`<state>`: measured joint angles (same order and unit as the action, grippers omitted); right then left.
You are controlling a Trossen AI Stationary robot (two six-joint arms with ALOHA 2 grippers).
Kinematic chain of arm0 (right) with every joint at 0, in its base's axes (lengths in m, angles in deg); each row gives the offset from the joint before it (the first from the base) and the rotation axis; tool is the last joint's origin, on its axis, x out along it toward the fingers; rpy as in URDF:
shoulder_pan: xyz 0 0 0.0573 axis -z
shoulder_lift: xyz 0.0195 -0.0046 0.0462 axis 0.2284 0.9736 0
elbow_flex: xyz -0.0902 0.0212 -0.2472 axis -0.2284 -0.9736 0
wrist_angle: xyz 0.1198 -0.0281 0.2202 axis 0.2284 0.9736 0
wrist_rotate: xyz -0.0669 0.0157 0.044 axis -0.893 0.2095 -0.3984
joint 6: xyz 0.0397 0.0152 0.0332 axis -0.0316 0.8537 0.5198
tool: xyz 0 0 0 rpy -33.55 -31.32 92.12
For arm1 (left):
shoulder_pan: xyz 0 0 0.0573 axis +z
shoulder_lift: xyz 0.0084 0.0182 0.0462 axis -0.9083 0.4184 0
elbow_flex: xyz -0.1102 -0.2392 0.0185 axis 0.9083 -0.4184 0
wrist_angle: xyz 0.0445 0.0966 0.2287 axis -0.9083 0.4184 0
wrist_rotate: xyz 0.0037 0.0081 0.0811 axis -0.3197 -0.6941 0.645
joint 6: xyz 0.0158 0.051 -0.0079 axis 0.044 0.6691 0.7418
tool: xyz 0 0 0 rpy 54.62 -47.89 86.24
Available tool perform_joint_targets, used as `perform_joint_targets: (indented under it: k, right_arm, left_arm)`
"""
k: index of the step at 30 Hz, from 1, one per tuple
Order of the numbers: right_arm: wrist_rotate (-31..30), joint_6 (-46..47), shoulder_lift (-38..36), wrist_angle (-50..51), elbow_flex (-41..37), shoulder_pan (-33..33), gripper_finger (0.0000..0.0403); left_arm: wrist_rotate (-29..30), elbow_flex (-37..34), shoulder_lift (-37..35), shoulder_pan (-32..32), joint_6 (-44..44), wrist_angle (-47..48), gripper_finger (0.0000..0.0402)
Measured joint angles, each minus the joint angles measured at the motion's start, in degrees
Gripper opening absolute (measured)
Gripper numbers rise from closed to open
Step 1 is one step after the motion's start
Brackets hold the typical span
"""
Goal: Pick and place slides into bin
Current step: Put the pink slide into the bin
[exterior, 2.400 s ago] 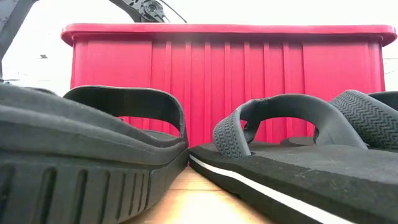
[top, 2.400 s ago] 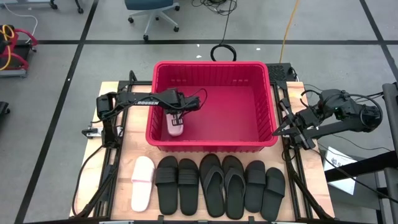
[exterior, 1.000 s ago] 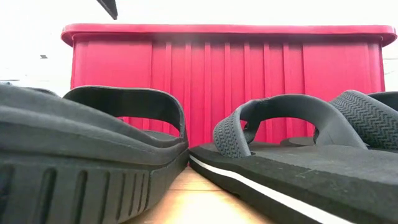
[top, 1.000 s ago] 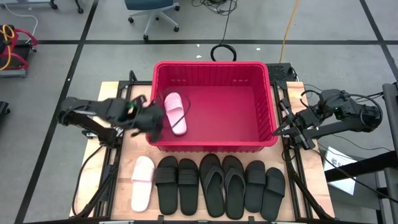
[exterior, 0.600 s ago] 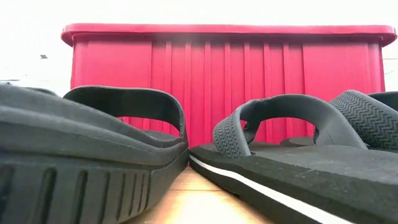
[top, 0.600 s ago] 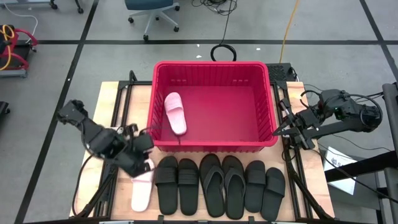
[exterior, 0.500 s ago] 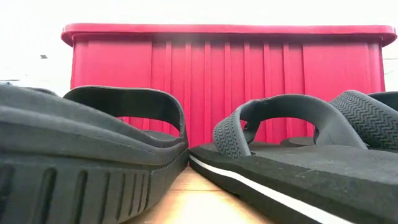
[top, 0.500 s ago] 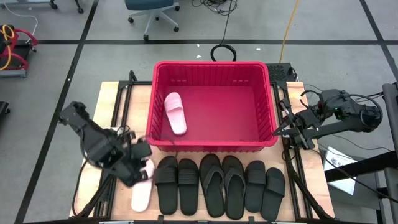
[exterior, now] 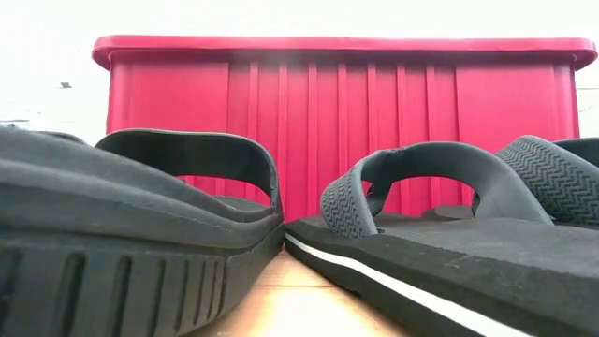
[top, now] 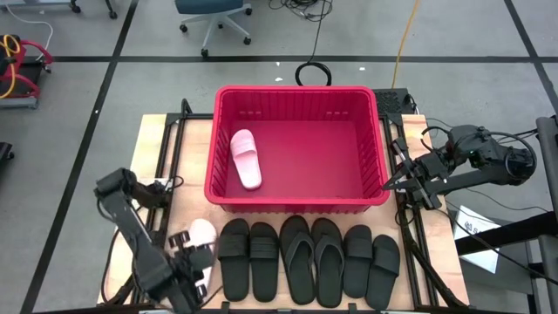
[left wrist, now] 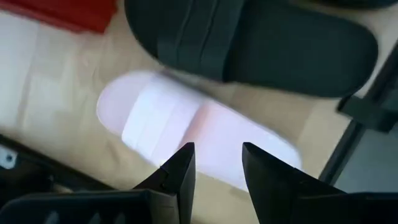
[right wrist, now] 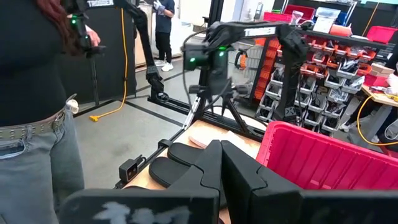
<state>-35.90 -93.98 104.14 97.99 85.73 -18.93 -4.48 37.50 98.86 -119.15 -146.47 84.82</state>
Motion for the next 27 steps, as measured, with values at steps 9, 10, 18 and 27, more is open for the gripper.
perform_joint_targets:
  k: [9, 10, 18, 27]
  right_arm:
    - [0.0, 0.02, 0.0, 0.0, 0.0, -0.02, 0.0]
    - [0.0, 0.02, 0.0, 0.0, 0.0, 0.01, 0.0]
    - [0.0, 0.04, 0.0, 0.0, 0.0, 0.0, 0.0]
    - [0.0, 0.04, 0.0, 0.0, 0.0, 0.01, 0.0]
  left_arm:
    - [0.68, 0.0, 7.59, -3.11, -1.31, 1.35, 0.0129]
    - [1.18, 0.0, 8.22, -3.11, -1.33, 1.72, 0.0129]
    - [3.49, 0.0, 13.7, -3.18, -1.1, 3.76, 0.0129]
    - [5.48, 0.0, 16.84, -2.32, -0.19, 3.7, 0.0129]
